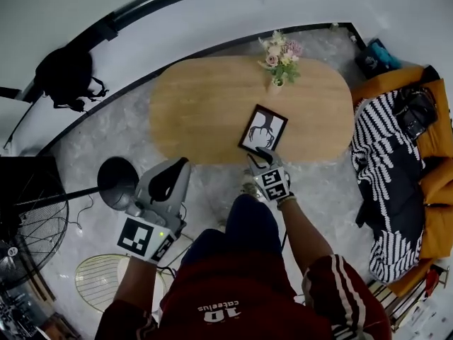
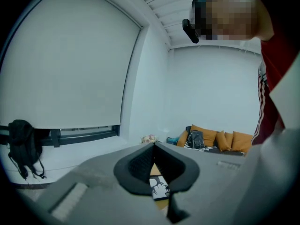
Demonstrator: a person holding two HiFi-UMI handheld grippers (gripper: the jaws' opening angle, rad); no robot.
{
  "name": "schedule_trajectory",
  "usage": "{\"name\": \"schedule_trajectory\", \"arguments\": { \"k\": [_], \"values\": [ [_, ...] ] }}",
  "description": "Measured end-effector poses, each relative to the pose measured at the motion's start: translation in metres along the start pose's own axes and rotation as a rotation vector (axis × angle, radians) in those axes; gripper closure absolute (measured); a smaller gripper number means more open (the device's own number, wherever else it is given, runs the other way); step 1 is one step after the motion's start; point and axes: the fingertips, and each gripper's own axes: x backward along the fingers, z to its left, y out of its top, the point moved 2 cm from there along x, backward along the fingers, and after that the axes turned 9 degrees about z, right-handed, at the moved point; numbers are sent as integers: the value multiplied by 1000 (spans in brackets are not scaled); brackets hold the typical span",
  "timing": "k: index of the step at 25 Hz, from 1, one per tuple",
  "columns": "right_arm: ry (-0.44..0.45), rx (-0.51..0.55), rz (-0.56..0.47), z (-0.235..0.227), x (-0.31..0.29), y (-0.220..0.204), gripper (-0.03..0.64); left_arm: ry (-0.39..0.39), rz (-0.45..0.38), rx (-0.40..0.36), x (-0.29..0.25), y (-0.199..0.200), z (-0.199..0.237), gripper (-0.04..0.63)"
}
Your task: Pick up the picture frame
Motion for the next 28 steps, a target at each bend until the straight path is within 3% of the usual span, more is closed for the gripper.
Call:
{"name": "schedule_trajectory", "arguments": {
  "k": [7, 14, 25, 28],
  "values": [
    [39, 105, 119, -12, -76, -52, 492, 34, 0, 23, -16, -49, 13, 592],
    [84, 226, 248, -8, -102, -73, 499, 39, -14, 27, -15, -71, 17, 592],
    [95, 282, 347, -16, -115, -77, 537, 67, -29, 58, -7, -77, 31, 592],
    [94, 255, 369, -18, -117, -75, 529, 70, -25, 69, -10, -79, 34, 592]
  ]
}}
